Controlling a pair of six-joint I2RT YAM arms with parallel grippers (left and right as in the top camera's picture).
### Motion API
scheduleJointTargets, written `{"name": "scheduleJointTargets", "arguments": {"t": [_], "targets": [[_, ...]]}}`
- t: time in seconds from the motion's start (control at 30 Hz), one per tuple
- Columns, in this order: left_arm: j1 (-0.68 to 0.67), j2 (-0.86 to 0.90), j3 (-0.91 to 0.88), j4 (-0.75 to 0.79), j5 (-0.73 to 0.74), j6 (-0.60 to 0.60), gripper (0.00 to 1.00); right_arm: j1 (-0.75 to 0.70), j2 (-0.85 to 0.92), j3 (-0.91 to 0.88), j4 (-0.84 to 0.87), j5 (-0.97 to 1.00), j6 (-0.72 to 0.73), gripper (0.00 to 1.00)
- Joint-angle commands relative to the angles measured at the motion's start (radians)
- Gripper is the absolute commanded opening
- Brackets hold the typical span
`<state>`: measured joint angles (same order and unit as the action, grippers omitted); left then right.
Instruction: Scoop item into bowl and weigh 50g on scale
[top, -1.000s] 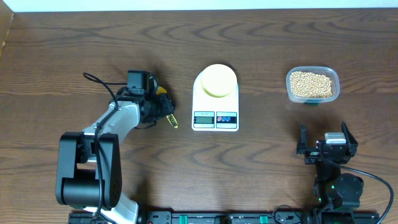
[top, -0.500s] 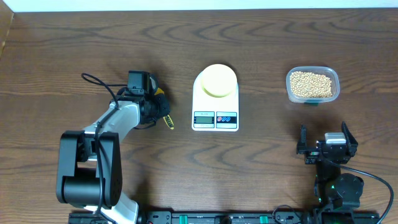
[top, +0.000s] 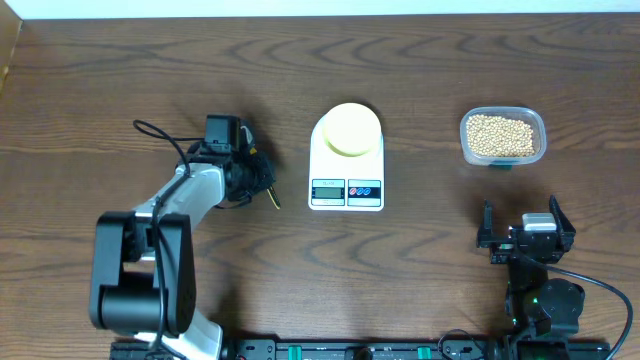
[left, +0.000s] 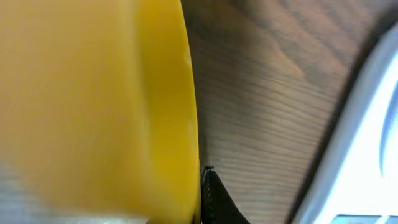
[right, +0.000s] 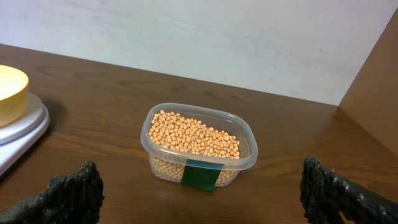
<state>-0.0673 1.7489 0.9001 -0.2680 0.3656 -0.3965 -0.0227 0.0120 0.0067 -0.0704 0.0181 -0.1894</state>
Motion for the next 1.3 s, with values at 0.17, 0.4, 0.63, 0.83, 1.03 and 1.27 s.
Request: {"name": "scheduleJointTargets", "arguments": {"t": [0.17,0.4,0.63,0.83,1.03,1.27], "targets": [[0.072,-0.224,-0.011,0.035,0.177,-0.002,0.07,0.007,-0.004,-0.001,-0.004,-0.002,-0.006,0.99],[0.122,-0.320,-0.011,0.172,0.393,-0.060,0.07,0.007,-0.004,-0.001,-0.004,-0.002,-0.006,0.99],[0.128,-0.349,-0.011,0.324,0.410,-0.150,0.07,0.007,-0.004,-0.001,-0.004,-0.002,-0.006,0.99],[0.128,-0.361,-0.011,0.583,0.410,-0.326,0.07,0.007,-0.004,-0.001,-0.004,-0.002,-0.006,0.99],[0.128,-0.361,-0.011,0.696,0.469,-0.439,0.07,0.007,-0.004,-0.001,0.062,-0.046,0.025,0.99],[0.124,-0.361,-0.011,0.796,0.570,-0.496,0.07,0.008,-0.003,-0.001,0.446,-0.372,0.258,0.99]]}}
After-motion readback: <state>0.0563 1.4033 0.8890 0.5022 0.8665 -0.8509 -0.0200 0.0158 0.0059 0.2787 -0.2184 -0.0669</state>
